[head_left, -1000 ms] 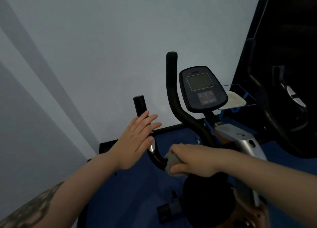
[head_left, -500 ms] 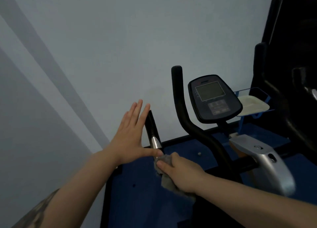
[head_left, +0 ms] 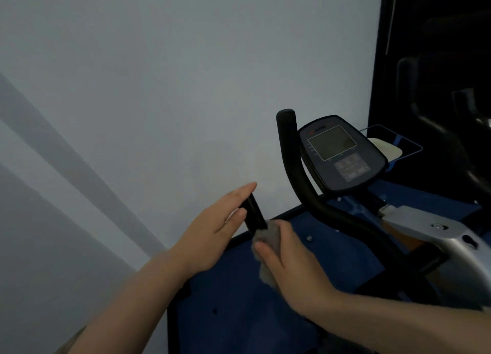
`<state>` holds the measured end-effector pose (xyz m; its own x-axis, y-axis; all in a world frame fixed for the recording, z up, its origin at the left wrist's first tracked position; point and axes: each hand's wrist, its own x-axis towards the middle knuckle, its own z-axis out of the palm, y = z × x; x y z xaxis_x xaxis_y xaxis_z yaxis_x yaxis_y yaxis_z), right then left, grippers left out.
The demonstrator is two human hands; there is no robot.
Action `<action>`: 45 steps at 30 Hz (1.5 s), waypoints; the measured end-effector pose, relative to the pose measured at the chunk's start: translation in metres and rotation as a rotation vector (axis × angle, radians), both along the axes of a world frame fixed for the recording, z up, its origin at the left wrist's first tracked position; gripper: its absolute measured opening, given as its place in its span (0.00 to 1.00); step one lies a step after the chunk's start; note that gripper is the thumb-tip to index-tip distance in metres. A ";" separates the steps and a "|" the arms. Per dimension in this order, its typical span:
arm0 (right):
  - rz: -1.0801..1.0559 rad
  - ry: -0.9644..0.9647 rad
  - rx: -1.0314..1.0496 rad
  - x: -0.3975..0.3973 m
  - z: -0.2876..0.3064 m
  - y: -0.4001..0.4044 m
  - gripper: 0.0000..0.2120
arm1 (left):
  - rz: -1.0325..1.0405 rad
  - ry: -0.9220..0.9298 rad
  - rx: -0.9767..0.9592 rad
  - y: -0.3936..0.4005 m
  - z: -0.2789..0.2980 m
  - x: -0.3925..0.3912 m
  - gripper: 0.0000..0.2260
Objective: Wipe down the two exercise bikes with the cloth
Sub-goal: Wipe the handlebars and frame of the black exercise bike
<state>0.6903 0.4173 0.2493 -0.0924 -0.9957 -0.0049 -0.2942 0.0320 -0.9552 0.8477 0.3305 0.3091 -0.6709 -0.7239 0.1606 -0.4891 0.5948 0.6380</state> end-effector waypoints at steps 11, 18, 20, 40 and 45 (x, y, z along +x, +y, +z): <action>0.086 -0.150 -0.087 -0.002 -0.003 -0.025 0.06 | -0.054 -0.053 -0.081 -0.021 0.007 0.004 0.19; 0.072 -0.200 -0.191 0.000 0.010 -0.045 0.08 | -0.050 0.087 0.134 -0.022 0.006 0.002 0.18; 0.106 -0.161 -0.159 0.000 0.002 -0.035 0.05 | -0.028 0.103 0.159 -0.021 0.005 0.002 0.17; 0.714 0.429 0.304 -0.060 0.010 0.004 0.32 | 0.405 0.371 -0.065 0.036 -0.047 -0.060 0.24; 0.955 0.820 0.236 -0.088 0.023 0.019 0.23 | 0.498 0.365 -0.125 0.059 -0.061 -0.072 0.26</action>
